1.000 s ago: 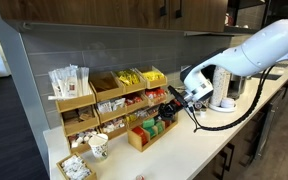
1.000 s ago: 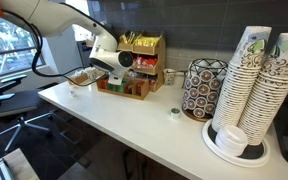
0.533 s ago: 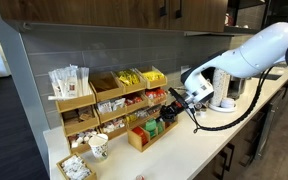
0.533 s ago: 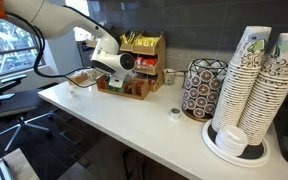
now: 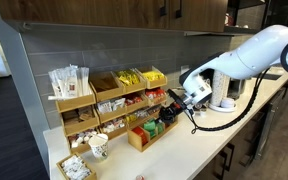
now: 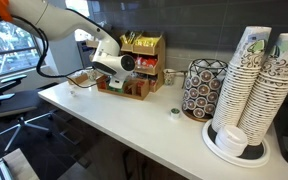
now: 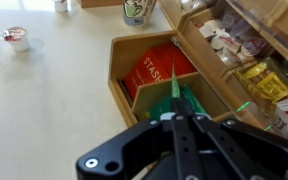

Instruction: Put the green sachet in the second compartment from the left of the wooden case on the counter

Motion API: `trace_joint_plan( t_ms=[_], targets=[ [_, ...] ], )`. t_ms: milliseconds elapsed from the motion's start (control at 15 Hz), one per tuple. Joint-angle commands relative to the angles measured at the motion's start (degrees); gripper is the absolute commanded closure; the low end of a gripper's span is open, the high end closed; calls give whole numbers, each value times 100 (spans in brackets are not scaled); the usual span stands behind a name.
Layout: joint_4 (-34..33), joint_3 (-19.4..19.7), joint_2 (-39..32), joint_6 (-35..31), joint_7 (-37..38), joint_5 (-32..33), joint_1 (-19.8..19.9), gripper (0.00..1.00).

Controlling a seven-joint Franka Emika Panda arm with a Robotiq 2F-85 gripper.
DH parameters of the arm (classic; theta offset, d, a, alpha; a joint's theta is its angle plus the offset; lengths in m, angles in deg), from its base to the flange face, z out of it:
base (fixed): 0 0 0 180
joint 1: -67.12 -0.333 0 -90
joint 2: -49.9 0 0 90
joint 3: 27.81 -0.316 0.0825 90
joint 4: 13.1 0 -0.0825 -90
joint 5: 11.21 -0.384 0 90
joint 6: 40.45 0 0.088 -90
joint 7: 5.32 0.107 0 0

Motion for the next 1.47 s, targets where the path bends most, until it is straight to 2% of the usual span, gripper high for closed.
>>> trace_joint_plan(
  t_ms=[0,600,667,733,800,1400],
  targets=[
    [-178,2,-142,-83,188,145,-66,100],
    [-307,0,-244,-474,366,330,-164,98],
    [-317,-5,-255,-522,381,336,-171,87],
    [-322,-10,-262,-568,391,339,-178,82],
    [-319,-15,-268,-610,400,333,-184,68],
    [-107,-21,-91,-608,225,304,-108,1]
  ],
)
